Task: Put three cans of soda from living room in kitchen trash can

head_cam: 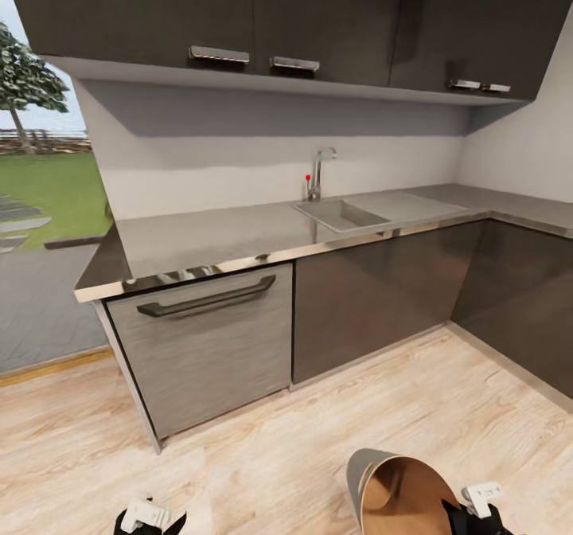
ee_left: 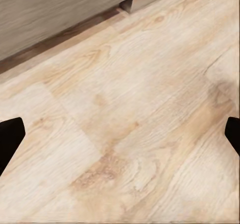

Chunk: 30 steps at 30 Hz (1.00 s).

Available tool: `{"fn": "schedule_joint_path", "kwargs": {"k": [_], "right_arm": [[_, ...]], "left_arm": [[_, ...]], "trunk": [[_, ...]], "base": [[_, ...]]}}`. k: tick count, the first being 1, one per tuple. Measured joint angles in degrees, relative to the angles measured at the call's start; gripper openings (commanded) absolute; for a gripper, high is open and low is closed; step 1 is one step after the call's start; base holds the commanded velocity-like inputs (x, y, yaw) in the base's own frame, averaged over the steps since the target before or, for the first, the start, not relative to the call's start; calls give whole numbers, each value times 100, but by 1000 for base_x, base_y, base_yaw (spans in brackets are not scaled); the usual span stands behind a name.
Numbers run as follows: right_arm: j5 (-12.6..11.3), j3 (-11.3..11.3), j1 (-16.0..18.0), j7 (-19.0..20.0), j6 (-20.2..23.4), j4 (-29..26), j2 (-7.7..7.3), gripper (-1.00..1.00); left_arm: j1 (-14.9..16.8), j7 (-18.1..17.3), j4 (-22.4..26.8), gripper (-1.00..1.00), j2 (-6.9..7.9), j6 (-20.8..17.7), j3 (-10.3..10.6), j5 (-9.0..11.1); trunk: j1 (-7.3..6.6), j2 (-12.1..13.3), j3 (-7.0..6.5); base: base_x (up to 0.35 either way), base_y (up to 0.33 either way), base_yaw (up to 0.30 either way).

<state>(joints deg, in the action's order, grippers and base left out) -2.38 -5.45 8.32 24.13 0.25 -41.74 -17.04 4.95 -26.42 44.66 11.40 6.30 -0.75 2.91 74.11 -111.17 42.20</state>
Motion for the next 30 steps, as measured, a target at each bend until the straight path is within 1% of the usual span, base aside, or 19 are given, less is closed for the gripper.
{"fn": "schedule_joint_path", "kwargs": {"k": [2, 3, 5, 7, 10, 11, 12, 13, 14, 15, 16, 17, 18, 20, 22, 23, 30], "right_arm": [[14, 4, -114, -2, -80, -2, -2, -100], [24, 8, -130, 0, -123, 6, -1, -100], [-32, -14, -190, -6, -234, -9, -1, -100], [0, 0, -252, -6, -288, -4, 2, -100], [-22, -8, -324, -8, -385, -23, 6, -100], [-16, -5, -366, -9, -611, -12, 24, -100], [-7, 6, -393, -14, -1089, 91, 53, -100], [-31, 4, -402, -38, -1464, 131, 75, -100], [-110, -26, -401, -54, -1620, 172, 89, -100], [-106, -28, -408, -80, -1825, 287, 112, -100], [-39, 2, -416, -77, -2044, 392, 152, -100], [18, 30, -421, -66, -2119, 416, 168, -100], [-12, 16, -423, -78, -2201, 459, 191, -100], [-71, -10, -419, -87, -2240, 474, 209, -100], [-36, 4, -422, -89, -2272, 493, 218, -100], [-26, 8, -422, -96, -2293, 508, 227, -100], [-40, -4, -424, -97, -2323, 516, 231, -100]], "left_arm": [[5, -198, -110, 100, 2, 7, -46, -1], [7, -221, -122, 100, 2, 8, -53, 0], [13, -258, -156, 100, 2, 10, -63, -6], [16, -269, -201, 100, 3, 12, -67, -7], [23, -277, -305, 100, 0, 17, -70, -2], [27, -276, -385, 100, -3, 22, -73, 2], [30, -276, -429, 100, -8, 25, -73, 8], [31, -273, -446, 100, -13, 27, -73, 10], [32, -272, -453, 100, -16, 28, -73, 12], [31, -270, -460, 100, -18, 28, -71, 14], [32, -269, -467, 100, -23, 28, -67, 15], [33, -267, -471, 100, -25, 30, -66, 16], [29, -260, -478, 100, -28, 55, -62, 11], [26, -246, -505, 100, -30, 131, -62, -7], [29, -235, -589, 100, -30, 203, -64, -5], [31, -225, -701, 100, -26, 303, -65, 3], [32, -279, -763, 100, -3, 361, -74, 8]], "trunk": [[-44, 80, -35], [-66, 120, -53], [-110, 200, -90], [-154, 281, -125], [-220, 401, -180], [-242, 441, -197], [-263, 481, -215], [-286, 521, -234], [-308, 561, -253], [-330, 601, -270], [-351, 642, -287], [-373, 682, -305], [-395, 722, -323], [-439, 802, -360], [-483, 882, -395], [-505, 922, -413], [-659, 1203, -539]], "base": [[0, 0, 0], [0, 0, 0], [0, 0, 0], [0, 0, 0], [0, 0, 0], [0, 0, 0], [0, 0, 0], [0, 0, 0], [0, 0, 0], [0, 0, 0], [0, 0, 0], [0, 0, 0], [0, 0, 0], [0, 0, 0], [0, 0, 0], [0, 0, 0], [0, 0, 0]]}}
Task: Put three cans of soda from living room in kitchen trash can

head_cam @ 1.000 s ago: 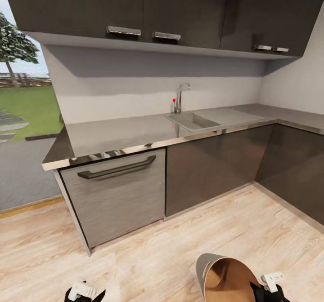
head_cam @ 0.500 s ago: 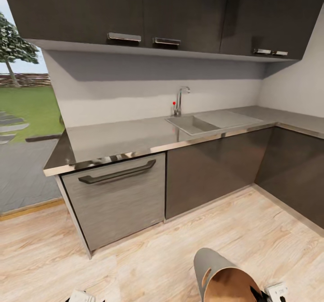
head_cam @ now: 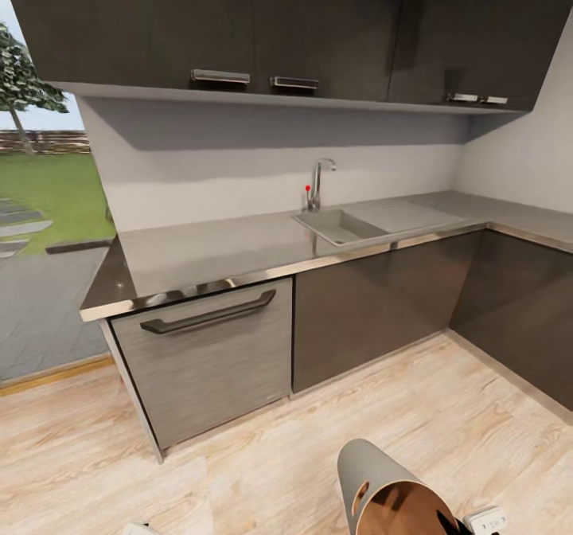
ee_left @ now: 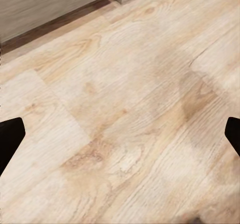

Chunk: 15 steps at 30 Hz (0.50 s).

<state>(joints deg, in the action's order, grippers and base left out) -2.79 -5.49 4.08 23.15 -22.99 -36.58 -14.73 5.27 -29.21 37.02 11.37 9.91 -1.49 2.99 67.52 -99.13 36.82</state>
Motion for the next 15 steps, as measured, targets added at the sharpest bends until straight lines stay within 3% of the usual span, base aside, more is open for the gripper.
{"fn": "schedule_joint_path", "kwargs": {"k": [13, 15], "right_arm": [[1, 6, -153, 11, -213, -7, 8, -100], [1, 6, -159, 11, -223, -4, 6, -100]], "left_arm": [[-37, -120, -8, 100, 69, 232, -4, 31], [-49, -280, -4, 100, 126, 285, -6, 184]], "trunk": [[-286, 521, -233], [-329, 602, -269]], "base": [[0, 0, 0], [0, 0, 0]]}}
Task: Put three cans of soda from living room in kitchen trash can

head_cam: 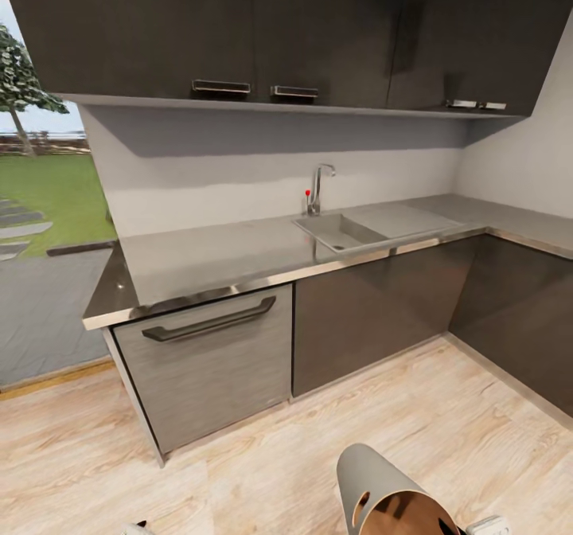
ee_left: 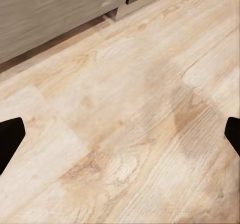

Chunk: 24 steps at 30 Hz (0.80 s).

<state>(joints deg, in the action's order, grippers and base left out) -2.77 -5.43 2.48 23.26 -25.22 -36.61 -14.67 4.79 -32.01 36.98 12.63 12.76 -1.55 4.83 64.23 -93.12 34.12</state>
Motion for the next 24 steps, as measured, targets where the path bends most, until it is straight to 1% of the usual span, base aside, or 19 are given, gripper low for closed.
{"fn": "schedule_joint_path", "kwargs": {"k": [4, 8, 18, 22, 24], "right_arm": [[-13, -6, -26, -2, -14, -6, -3, -100], [9, -1, -139, -4, -167, -13, -2, -100], [-5, -13, -208, -21, -311, -64, -10, -100], [0, -20, -212, -31, -309, -90, -14, -100], [15, -12, -212, -28, -306, -203, -11, -100]], "left_arm": [[-9, -111, 2, 100, 67, 101, 3, 197], [-12, -144, 2, 100, 88, 153, 4, 266], [-11, -155, 12, 100, 95, 182, 5, 315], [3, -139, 18, 100, 77, 144, 3, 304], [8, -138, 97, 100, 74, 77, 4, 315]], "trunk": [[-88, 160, -72], [-176, 321, -143], [-395, 722, -323], [-483, 882, -395], [-527, 963, -431]], "base": [[0, 0, 0], [0, 0, 0], [0, 0, 0], [0, 0, 0], [0, 0, 0]]}}
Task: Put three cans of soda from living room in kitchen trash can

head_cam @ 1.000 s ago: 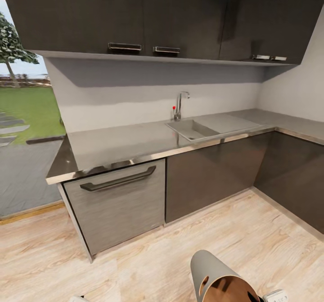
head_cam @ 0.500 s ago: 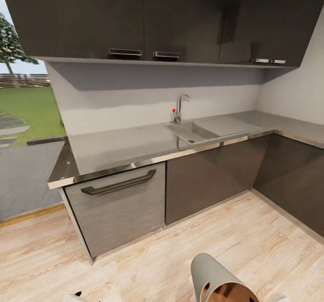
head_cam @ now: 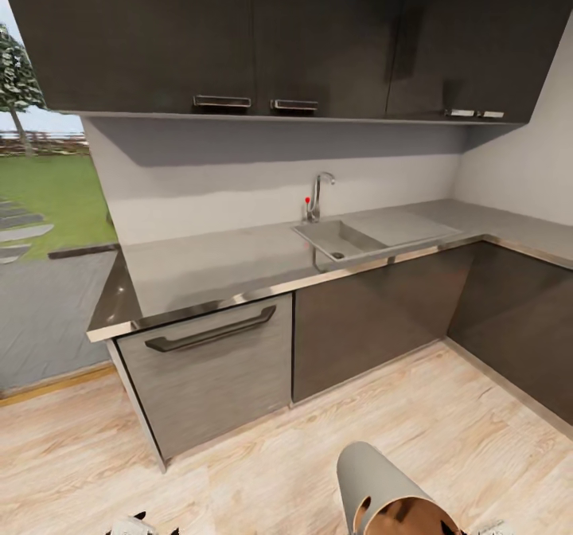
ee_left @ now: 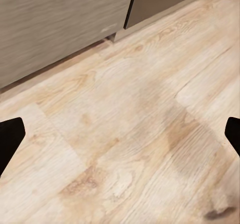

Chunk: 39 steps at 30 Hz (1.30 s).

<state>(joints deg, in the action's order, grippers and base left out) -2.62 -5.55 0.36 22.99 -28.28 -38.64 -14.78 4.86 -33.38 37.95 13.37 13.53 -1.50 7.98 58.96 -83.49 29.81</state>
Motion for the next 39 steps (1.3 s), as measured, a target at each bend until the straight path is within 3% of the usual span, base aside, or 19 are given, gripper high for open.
{"fn": "schedule_joint_path", "kwargs": {"k": [4, 7, 8, 12, 16, 19, 21, 26, 29, 32, 39], "right_arm": [[1, 5, -13, -2, 50, -559, 10, -100], [-384, -13, -186, -1, 286, -1444, 15, -100], [-555, -5, -395, -27, 699, -1994, 8, -100], [-595, 26, -695, 1, 1399, -3087, 14, -100], [-740, 13, -847, 16, 1843, -4139, 17, -100], [-632, 34, -918, 10, 1911, -3957, 16, -100], [-664, -17, -944, 4, 1667, -3468, -5, -100], [-744, -369, -955, 44, 1526, -3085, 7, -100], [-803, -433, -954, 62, 1504, -3327, 12, -100], [-693, -445, -956, 53, 1490, -3161, 10, -100], [-756, -454, -952, -9, 1488, -3078, 23, -100]], "left_arm": [[-3, -1, 516, 100, 10, -483, -6, 9], [-11, -1, 1325, 100, 14, -998, -7, 14], [-17, 2, 2020, 100, 15, -1503, -9, 15], [-28, 21, 3483, 100, 16, -2425, -5, 4], [-37, 30, 3979, 100, 16, -2706, -16, -6], [-56, -11, 3704, 100, 7, -2505, -265, -21], [-62, -25, 3106, 100, -16, -1910, -521, -11], [-76, -31, 2892, 100, -36, -1638, -588, -29], [-79, -44, 2843, 100, -42, -1586, -593, -48], [-81, -54, 2757, 100, -44, -1549, -600, -49], [-72, -54, 2529, 100, -39, -1476, -613, -59]], "trunk": [[-88, 161, -71], [-154, 280, -127], [-176, 321, -144], [-264, 481, -215], [-352, 641, -288], [-417, 762, -340], [-461, 843, -376], [-550, 1004, -449], [-550, 1004, -450], [-550, 1005, -449], [-549, 1004, -449]], "base": [[0, 0, 0], [0, 0, 0], [0, 0, 0], [0, 0, 0], [0, 0, 0], [0, 0, 0], [0, 0, 0], [0, 0, 0], [0, 0, 0], [-5, 0, 0], [-216, 8, 0]]}}
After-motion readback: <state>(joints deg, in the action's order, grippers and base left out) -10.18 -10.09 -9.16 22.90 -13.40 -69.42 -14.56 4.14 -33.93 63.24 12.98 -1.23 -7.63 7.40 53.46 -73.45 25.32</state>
